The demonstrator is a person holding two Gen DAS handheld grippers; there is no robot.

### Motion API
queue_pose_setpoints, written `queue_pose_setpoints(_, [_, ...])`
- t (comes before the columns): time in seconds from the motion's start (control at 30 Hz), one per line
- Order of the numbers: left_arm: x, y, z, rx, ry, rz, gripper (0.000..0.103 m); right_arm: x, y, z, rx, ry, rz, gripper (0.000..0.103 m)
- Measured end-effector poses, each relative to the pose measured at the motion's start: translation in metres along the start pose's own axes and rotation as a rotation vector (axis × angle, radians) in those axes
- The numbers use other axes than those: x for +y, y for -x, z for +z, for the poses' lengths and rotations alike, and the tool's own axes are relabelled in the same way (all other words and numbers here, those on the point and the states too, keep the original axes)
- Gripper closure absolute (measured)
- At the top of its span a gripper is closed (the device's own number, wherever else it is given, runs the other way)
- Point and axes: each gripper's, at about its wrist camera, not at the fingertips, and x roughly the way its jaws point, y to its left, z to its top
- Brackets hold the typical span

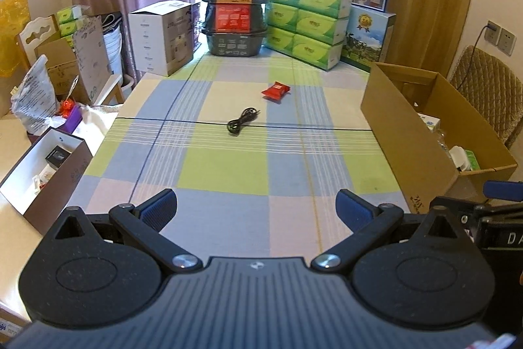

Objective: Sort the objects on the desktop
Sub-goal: 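Withdraw both tools from the box and move toward the black cable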

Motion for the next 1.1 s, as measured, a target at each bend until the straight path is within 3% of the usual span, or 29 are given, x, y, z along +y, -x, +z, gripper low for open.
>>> queue_pose_setpoints(0.37, [0.023, -0.013, 0.008, -0.008, 0.027, 0.001, 0.001, 0.014, -0.020, 0.005, 0.019, 0.033, 0.016, 0.002])
queue_pose_setpoints(0.6, [0.045, -0.036, 0.024, -0.015, 0.031, 0.003, 0.001, 0.016, -0.037, 0.014, -0.012, 0.063, 0.034, 0.002])
queue_pose_setpoints(1.1, [0.070, -0.145, 0.051, 0.009, 0.002, -0.012, 0.001, 0.012, -0.137, 0.044, -0.025, 0.005, 0.016, 0.002])
